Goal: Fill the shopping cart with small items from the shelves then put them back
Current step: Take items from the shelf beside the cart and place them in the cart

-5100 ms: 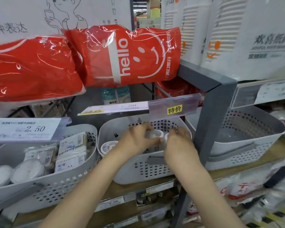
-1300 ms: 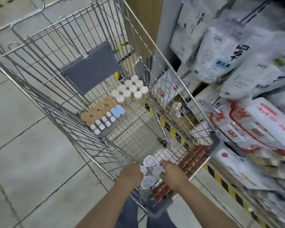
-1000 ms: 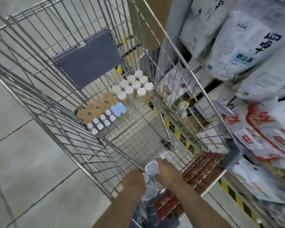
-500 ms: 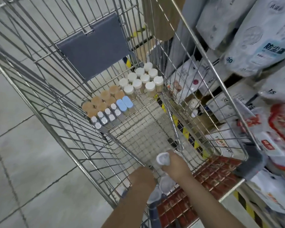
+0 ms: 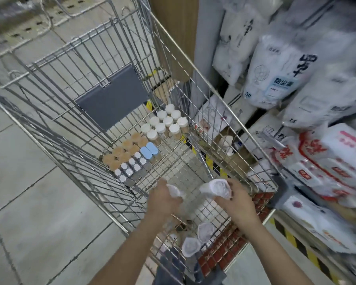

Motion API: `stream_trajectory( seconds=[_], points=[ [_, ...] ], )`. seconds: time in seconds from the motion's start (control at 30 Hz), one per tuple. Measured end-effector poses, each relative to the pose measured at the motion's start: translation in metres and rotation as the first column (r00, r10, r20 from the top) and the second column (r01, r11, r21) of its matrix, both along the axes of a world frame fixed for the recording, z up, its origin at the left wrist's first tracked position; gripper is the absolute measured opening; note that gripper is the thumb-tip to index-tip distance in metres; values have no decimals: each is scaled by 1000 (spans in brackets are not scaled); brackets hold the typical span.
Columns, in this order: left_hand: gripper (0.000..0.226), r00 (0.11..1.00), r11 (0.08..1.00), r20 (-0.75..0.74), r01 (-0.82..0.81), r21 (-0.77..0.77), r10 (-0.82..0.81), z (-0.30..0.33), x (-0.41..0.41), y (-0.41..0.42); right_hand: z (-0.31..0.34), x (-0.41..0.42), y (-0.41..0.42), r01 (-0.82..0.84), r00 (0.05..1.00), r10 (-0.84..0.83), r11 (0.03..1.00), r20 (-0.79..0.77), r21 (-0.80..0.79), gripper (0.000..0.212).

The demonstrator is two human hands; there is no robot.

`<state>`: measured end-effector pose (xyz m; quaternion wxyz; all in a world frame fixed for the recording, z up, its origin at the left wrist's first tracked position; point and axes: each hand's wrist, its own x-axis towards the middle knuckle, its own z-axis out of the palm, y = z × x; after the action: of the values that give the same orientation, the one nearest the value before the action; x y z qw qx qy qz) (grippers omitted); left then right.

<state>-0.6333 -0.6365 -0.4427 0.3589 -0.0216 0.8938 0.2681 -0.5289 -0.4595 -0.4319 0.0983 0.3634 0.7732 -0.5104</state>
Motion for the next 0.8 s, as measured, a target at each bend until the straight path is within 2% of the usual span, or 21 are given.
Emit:
stream_trajectory(
  seconds=[0.07,0.23,0.43,0.5,0.57,0.7,0.73,0.8],
  points=[
    [70,999,992,-22,-44,115,46,35,-9,-9,23,6,-2,30,998,-31,999,-46,-11,46],
    [48,989,935,-83,-87,344,122,132,-7,-48,92,28,-15,143,971,-152,988,-184,-63,44],
    [29,967,769,-149,-69,635,209,217,-3,-92,172,55,-33,244,910,-266,964,-319,-106,42],
    [32,958,701,-116,-106,705,262,241,-3,-93,196,67,-36,316,867,-347,938,-358,-144,39],
    [49,952,642,-82,-133,755,294,260,-4,-86,217,82,-36,394,812,-435,900,-390,-185,36],
    [64,965,604,-77,-94,792,251,291,1,-54,255,119,-32,552,674,-605,794,-425,-255,34],
    [65,970,603,-88,-67,795,225,297,4,-45,265,130,-32,576,646,-624,777,-440,-255,31],
    [53,985,582,-79,-27,813,156,308,16,-25,280,151,-30,621,586,-656,740,-475,-256,28]
  ],
)
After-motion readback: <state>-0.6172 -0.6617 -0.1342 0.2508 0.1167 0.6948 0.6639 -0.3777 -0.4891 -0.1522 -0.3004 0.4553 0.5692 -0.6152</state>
